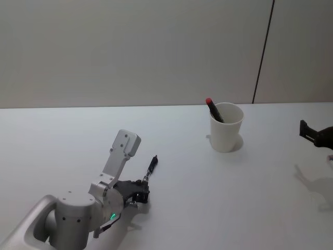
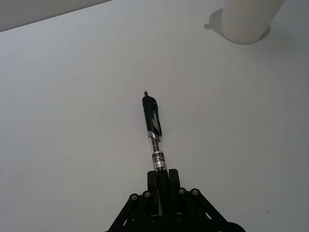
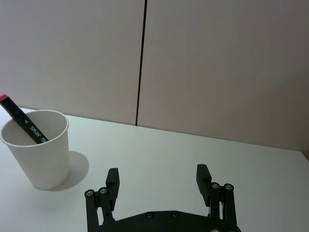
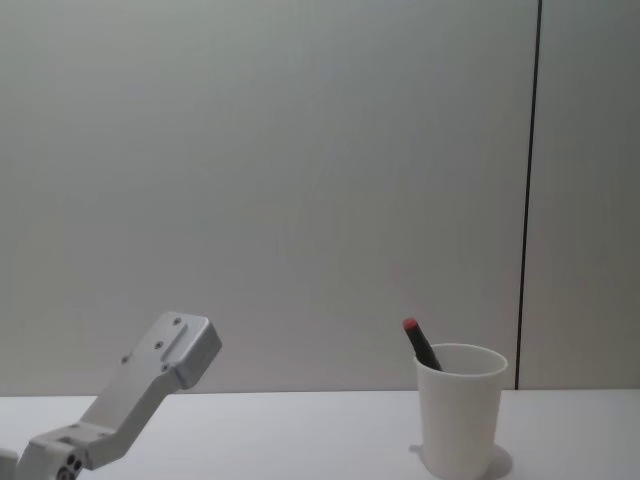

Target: Place the pen into the pen holder.

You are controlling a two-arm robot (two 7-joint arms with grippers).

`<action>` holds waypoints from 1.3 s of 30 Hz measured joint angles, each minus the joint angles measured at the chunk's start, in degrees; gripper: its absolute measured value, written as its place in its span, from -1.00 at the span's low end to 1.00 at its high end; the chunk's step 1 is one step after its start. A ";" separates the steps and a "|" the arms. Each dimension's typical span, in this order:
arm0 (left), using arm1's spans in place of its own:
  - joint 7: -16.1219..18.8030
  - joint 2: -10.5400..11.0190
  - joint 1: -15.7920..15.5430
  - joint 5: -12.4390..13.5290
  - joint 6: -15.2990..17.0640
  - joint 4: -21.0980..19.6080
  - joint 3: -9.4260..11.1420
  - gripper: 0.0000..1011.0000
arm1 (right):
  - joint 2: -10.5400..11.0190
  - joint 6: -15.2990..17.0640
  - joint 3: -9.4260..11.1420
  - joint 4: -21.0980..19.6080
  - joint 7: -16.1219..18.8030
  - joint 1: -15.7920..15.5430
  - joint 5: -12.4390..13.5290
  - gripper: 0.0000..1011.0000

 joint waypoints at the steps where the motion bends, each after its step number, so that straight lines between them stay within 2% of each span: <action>1: -0.01 0.00 0.03 0.09 -0.13 0.00 -0.01 -0.70 | 0.00 0.00 0.00 0.00 0.00 0.00 0.00 0.98; 11: 0.29 0.29 0.39 1.24 -1.98 -0.94 -0.22 -0.74 | 0.00 0.00 0.00 0.00 0.00 0.00 0.00 0.98; 22: 1.52 1.04 1.13 2.98 -5.15 -3.81 -0.69 -0.74 | 0.00 0.00 0.00 0.00 0.00 0.00 0.00 0.98; 28: 2.00 1.62 1.76 4.26 -7.94 -5.60 -0.91 -0.74 | 0.00 0.00 0.00 0.00 0.00 0.00 0.00 0.98; 39: 1.21 2.83 2.88 6.81 -15.61 -8.45 -1.27 -0.74 | 0.00 0.00 0.00 0.00 0.00 0.00 0.00 0.98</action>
